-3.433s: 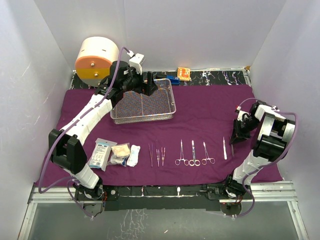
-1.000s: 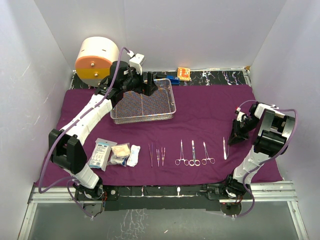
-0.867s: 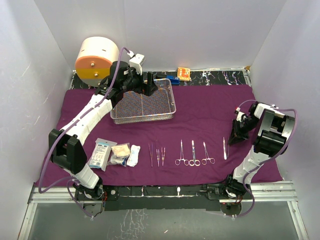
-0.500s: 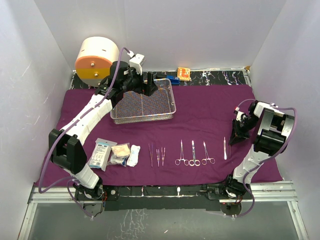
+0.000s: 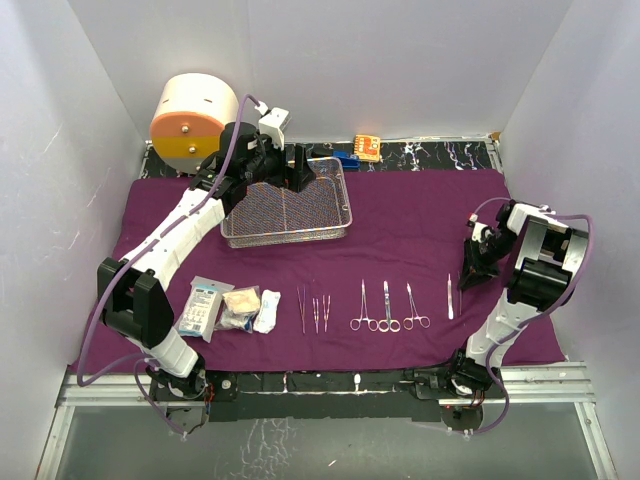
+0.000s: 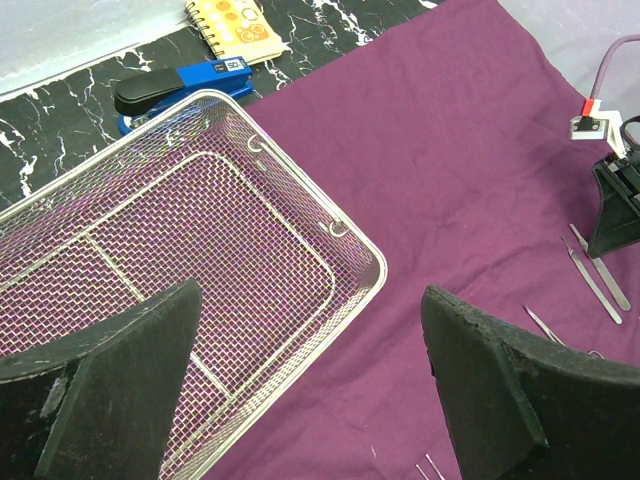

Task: Open and lay out the surgical kit
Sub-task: Place the medical item in the surgical kit, then reset both arms

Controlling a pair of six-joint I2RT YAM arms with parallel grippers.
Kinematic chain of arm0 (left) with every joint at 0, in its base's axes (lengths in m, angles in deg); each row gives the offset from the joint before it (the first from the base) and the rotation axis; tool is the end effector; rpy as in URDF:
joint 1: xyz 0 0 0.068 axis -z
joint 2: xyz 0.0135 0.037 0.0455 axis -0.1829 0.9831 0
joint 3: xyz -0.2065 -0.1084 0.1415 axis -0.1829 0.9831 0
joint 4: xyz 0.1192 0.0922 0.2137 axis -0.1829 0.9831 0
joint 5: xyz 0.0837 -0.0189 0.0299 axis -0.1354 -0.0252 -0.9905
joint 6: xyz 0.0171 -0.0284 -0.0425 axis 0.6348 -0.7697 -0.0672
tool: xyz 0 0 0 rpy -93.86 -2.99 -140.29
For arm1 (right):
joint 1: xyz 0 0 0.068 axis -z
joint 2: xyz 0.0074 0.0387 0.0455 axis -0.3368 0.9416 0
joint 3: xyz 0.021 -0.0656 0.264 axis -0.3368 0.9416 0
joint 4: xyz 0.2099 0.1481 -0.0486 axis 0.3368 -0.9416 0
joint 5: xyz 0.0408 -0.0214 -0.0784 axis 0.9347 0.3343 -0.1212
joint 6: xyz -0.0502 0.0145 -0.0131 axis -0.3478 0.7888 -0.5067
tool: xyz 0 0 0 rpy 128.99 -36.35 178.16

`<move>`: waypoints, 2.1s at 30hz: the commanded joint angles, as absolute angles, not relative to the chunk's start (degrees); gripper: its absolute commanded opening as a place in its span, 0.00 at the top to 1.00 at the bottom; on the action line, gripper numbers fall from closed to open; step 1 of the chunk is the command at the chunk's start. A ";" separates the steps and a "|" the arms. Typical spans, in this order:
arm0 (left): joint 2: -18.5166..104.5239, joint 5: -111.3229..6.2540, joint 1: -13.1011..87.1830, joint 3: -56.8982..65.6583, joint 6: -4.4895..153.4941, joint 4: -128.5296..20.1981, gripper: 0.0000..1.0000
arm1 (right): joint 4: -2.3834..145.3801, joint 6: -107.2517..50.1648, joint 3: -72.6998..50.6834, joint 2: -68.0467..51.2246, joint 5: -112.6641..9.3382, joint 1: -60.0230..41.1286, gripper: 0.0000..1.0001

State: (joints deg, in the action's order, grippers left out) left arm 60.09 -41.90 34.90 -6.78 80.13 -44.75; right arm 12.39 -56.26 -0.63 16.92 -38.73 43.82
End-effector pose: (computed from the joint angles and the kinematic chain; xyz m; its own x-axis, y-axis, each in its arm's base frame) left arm 0.3471 -0.1698 0.3669 -0.3268 0.0404 -0.9442 0.6427 0.7420 -0.1907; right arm 0.2773 -0.1106 0.1453 -0.9954 0.0801 0.0528 0.0944 0.9161 0.3896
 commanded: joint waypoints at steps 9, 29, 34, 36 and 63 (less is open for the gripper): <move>57.98 -40.67 34.96 -6.25 80.72 -45.78 0.10 | 17.47 -58.46 -3.16 17.87 -46.84 43.26 0.89; 56.90 -40.94 34.88 -4.76 80.97 -46.07 0.09 | 17.41 -58.17 -6.95 16.73 -48.67 39.04 0.86; 56.83 -40.83 34.87 -4.66 80.98 -46.13 0.09 | 17.86 -57.81 -6.39 17.08 -48.71 38.21 0.86; 56.81 -40.85 34.80 -4.75 80.96 -46.04 0.09 | 17.93 -57.57 -6.39 17.28 -48.59 37.78 0.86; 55.09 -44.11 33.48 -3.49 81.33 -46.34 0.08 | 14.07 -57.49 -19.80 13.41 -52.85 36.39 0.88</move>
